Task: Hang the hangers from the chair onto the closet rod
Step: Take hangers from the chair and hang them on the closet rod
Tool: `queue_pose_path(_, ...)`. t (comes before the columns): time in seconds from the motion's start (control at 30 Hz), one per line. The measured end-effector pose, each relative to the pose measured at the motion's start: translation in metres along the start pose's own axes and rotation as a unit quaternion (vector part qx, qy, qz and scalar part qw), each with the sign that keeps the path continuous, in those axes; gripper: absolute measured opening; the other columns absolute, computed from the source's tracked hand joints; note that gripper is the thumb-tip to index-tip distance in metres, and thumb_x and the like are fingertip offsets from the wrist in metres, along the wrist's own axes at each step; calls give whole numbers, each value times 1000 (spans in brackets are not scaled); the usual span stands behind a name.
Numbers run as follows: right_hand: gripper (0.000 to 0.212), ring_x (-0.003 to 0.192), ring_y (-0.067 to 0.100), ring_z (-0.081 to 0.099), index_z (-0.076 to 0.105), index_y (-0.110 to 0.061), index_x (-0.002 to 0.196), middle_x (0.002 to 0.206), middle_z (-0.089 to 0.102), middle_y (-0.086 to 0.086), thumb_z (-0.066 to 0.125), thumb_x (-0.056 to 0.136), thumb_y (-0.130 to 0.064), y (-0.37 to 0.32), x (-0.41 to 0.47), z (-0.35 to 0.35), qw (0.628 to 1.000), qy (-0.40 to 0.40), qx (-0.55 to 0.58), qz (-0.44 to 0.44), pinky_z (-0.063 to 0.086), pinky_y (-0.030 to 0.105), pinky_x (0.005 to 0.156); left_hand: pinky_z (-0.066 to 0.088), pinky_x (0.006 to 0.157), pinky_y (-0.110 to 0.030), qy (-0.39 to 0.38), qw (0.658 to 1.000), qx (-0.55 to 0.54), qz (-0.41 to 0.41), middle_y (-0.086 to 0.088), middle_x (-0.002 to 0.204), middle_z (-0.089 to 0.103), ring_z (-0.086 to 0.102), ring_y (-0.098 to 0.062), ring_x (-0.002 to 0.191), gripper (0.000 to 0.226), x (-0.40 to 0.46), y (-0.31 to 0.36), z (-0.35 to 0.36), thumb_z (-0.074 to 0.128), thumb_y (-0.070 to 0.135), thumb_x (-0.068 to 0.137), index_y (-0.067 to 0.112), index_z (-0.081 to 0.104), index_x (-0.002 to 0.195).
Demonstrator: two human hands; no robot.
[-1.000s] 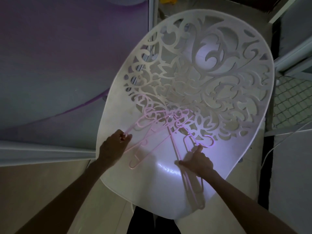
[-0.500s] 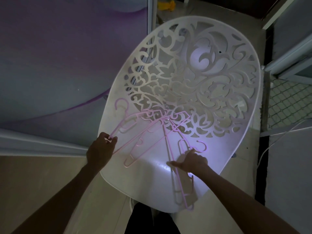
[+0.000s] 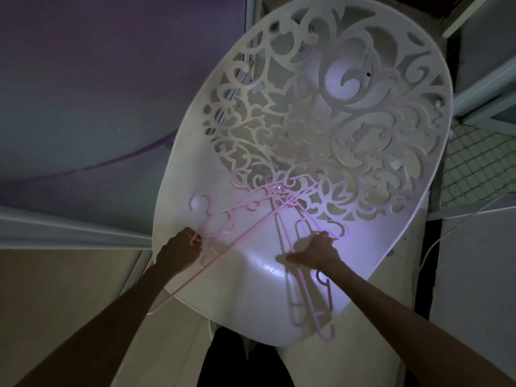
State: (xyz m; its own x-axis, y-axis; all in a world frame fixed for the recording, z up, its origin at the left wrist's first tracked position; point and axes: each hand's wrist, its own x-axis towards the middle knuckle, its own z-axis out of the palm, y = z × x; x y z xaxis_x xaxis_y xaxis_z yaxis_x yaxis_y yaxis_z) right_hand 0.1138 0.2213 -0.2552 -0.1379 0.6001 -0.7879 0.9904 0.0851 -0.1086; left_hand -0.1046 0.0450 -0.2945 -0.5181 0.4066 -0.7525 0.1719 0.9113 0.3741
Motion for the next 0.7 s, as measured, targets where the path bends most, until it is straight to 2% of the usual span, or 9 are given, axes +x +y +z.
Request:
queue_pose_path(0.1, 115, 132, 35, 38, 8, 6, 143, 150, 21, 19, 79, 68, -45, -14, -9, -38, 997, 35, -54, -40, 40, 39, 103, 52, 89, -48, 19, 998, -54, -13, -16, 111, 65, 63, -36, 99, 19, 14, 13, -3, 54, 18, 83, 11, 55, 100)
queue_pose_path(0.2, 109, 125, 36, 45, 12, 6, 142, 146, 26, 20, 81, 68, -37, -43, -16, -69, 983, 77, -134, -101, 43, 38, 95, 46, 90, -39, 56, 996, -60, -31, -22, 116, 59, 58, -38, 107, 32, 8, 43, -10, 49, 19, 92, 0, 50, 117)
queue_pose_path(0.33, 99, 113, 33, 55, 16, 6, 139, 139, 30, 20, 80, 70, -25, -61, -18, -89, 917, 165, -315, -182, 47, 36, 79, 45, 90, -41, 86, 994, -46, -40, -22, 118, 57, 56, -38, 109, 40, 10, 62, -14, 52, 23, 90, -1, 45, 122)
queue_pose_path(0.4, 96, 111, 31, 55, 16, 5, 139, 137, 32, 18, 79, 71, -20, -59, -16, -95, 893, 177, -362, -200, 45, 35, 75, 45, 90, -42, 94, 995, -24, -37, -22, 118, 57, 56, -38, 109, 42, 10, 65, -17, 53, 25, 90, -1, 45, 122)
queue_pose_path(0.47, 97, 112, 32, 55, 20, 4, 139, 134, 36, 17, 80, 69, -25, -57, -12, -107, 905, 144, -355, -183, 46, 35, 79, 44, 91, -40, 101, 994, -5, -30, -20, 120, 54, 55, -36, 110, 42, 9, 67, -19, 52, 27, 91, -1, 46, 122)
queue_pose_path(0.53, 76, 103, 30, 57, 42, 1, 123, 122, 48, 17, 81, 66, -31, -57, -5, -125, 953, 77, -258, -137, 46, 32, 78, 45, 87, -38, 115, 993, 11, -13, -19, 118, 55, 57, -34, 106, 40, 6, 67, -20, 53, 27, 91, -1, 47, 120)
queue_pose_path(0.57, 63, 97, 28, 57, 50, 0, 112, 114, 53, 16, 80, 66, -32, -56, -4, -131, 967, 53, -221, -116, 45, 30, 74, 46, 85, -38, 124, 992, 20, 2, -19, 116, 57, 59, -34, 104, 39, 6, 66, -21, 54, 26, 91, -2, 47, 118)
queue_pose_path(0.6, 61, 96, 28, 57, 51, 0, 110, 112, 54, 16, 80, 66, -32, -53, -3, -135, 971, 40, -211, -105, 45, 29, 73, 46, 82, -36, 134, 991, 24, 16, -18, 114, 59, 60, -33, 102, 38, 6, 64, -21, 57, 24, 90, -2, 48, 116)
queue_pose_path(0.7, 97, 118, 32, 50, 28, 2, 138, 135, 42, 17, 79, 67, -39, -42, -5, -137, 959, 32, -262, -104, 45, 32, 89, 47, 82, -34, 156, 987, 22, 38, -11, 114, 65, 63, -29, 101, 39, 8, 62, -21, 64, 23, 84, 2, 49, 114)
